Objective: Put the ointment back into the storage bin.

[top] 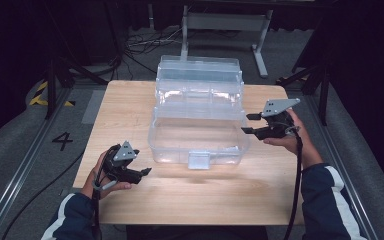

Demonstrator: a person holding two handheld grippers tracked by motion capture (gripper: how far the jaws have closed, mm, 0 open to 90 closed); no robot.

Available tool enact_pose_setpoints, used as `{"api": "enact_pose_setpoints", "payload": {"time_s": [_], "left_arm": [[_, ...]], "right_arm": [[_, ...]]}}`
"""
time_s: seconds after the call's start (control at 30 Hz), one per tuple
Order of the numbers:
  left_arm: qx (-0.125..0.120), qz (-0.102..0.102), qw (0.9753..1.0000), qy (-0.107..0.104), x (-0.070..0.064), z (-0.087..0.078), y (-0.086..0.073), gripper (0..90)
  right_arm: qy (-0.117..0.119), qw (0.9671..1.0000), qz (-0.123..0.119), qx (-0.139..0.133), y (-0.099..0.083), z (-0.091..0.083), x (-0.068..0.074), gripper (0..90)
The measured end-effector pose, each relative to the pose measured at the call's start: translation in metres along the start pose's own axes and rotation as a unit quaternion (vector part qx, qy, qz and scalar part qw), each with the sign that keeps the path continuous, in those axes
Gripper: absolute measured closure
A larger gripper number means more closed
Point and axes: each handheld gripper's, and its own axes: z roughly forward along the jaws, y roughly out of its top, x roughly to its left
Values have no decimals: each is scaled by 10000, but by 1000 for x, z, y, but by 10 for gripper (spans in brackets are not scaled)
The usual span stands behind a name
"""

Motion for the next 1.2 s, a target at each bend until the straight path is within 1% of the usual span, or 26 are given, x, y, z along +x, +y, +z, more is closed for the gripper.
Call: {"api": "enact_pose_setpoints", "payload": {"time_s": [0.1, 0.17, 0.2, 0.27, 0.33, 0.37, 0.43, 0.53, 0.57, 0.6, 0.63, 0.73, 0.9, 0.93, 1.0, 1.03, 1.07, 1.1, 1.13, 1.2], "left_arm": [[-38, 115, 9999, 35, -3, -5, 12, 240], [-95, 215, 9997, 52, -5, -8, 21, 240], [-115, 271, 9995, 59, -6, -9, 27, 240], [-121, 366, 9992, 40, -8, -11, 35, 238], [-180, 418, 9990, 5, -9, -12, 43, 236], [-180, 418, 9990, 5, -9, -12, 43, 236], [-188, 512, 9985, -42, -11, -11, 51, 236], [-98, 615, 9980, -69, -12, -4, 57, 241], [-98, 615, 9980, -69, -12, -4, 57, 244], [-35, 663, 9978, -68, -13, -1, 59, 244], [40, 710, 9974, -76, -14, 2, 62, 252], [75, 757, 9970, -119, -14, 6, 65, 280], [276, 893, 9955, -168, -15, 17, 73, 315], [346, 953, 9947, -182, -15, 20, 74, 321], [391, 941, 9945, -223, -15, 24, 75, 333], [456, 971, 9939, -241, -14, 27, 76, 340], [471, 998, 9936, -235, -14, 30, 77, 350], [506, 999, 9934, -258, -14, 32, 78, 356], [538, 1016, 9928, -322, -13, 34, 78, 379], [583, 1049, 9922, -334, -14, 38, 80, 407]], "right_arm": [[-96, 9999, 5, -66, 4, -4, -3, 475], [-230, 9996, 12, -139, 11, -6, -6, 470], [-246, 9996, 12, -157, 14, -8, -7, 469], [-320, 9993, -25, -175, 22, -9, -11, 468], [-391, 9991, -44, -185, 29, -10, -15, 467], [-391, 9991, -44, -185, 29, -10, -15, 467], [-462, 9986, -54, -232, 38, -10, -20, 467], [-497, 9985, -82, -225, 45, -7, -25, 467], [-497, 9985, -82, -225, 45, -7, -25, 467], [-522, 9984, -96, -214, 49, -6, -28, 467], [-497, 9985, -121, -195, 55, -1, -32, 468], [-496, 9985, -153, -161, 59, 2, -34, 468], [-500, 9985, -236, -1, 74, 18, -42, 475], [-482, 9986, -228, 18, 76, 20, -43, 475], [-504, 9984, -240, 136, 81, 28, -46, 475], [-479, 9984, -245, 182, 82, 31, -47, 475], [-457, 9983, -258, 238, 85, 35, -48, 481], [-498, 9977, -330, 328, 86, 39, -49, 482], [-505, 9975, -312, 394, 87, 43, -50, 482], [-457, 9976, -265, 439, 89, 49, -53, 483]]}}
